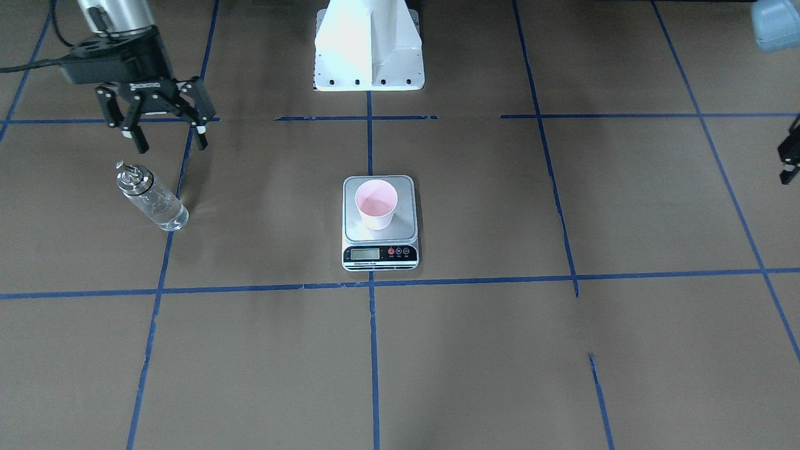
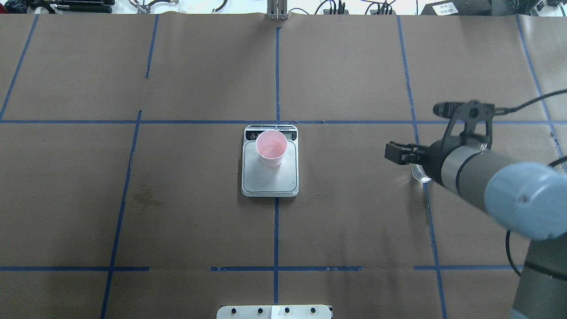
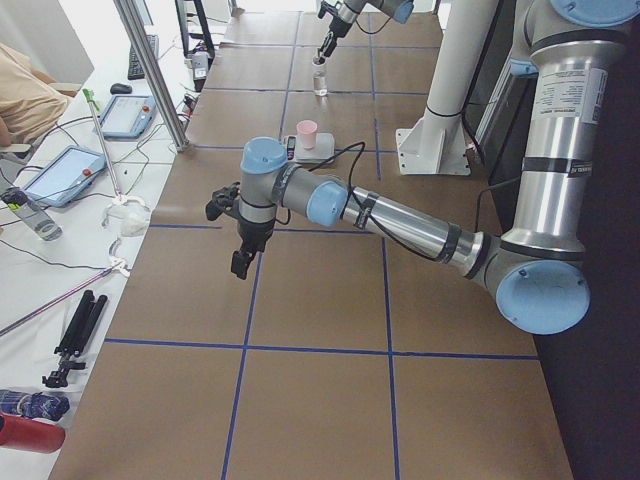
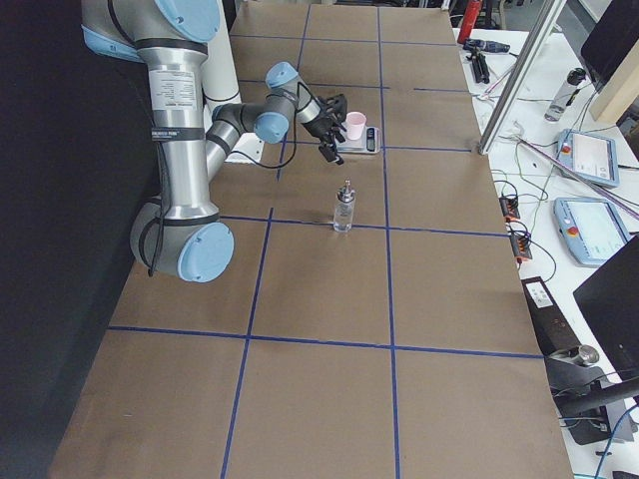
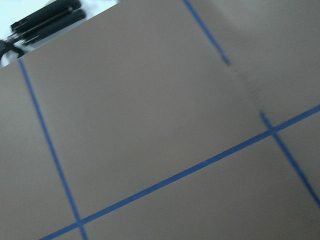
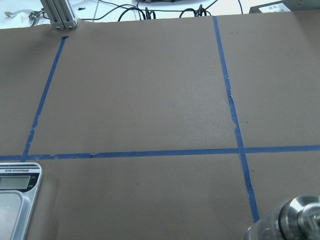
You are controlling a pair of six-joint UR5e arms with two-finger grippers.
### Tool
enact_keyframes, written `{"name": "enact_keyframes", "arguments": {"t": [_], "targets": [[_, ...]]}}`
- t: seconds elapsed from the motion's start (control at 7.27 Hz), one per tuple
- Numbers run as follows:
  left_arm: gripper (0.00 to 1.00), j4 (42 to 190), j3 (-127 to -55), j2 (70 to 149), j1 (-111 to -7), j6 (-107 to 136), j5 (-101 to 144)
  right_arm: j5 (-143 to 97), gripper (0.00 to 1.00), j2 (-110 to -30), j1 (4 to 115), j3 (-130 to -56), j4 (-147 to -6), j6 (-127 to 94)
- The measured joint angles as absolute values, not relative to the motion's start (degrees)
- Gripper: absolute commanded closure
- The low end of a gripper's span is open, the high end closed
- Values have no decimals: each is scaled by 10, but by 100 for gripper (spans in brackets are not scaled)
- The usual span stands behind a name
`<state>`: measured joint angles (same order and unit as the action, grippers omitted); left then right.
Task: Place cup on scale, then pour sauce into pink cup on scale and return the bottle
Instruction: 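Release the cup and withdraw the left arm while the right arm reaches, then grasp the glass sauce bottle with the right gripper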
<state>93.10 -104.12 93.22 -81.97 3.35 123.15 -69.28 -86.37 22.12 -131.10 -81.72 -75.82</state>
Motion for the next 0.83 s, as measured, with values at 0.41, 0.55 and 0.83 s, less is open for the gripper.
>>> {"name": "enact_keyframes", "arguments": {"t": [0.41,0.55,0.83], "targets": [[0,931,-1028,921,-833,33,1239,-451,0,-956,84,-1278,-754,-861],[0,931,-1028,918,-834,34,1240,-420,0,-987,76,-1230,-646,-846],[0,931,-1028,917,-834,34,1241,-367,0,-1019,72,-1105,-410,-777]]}}
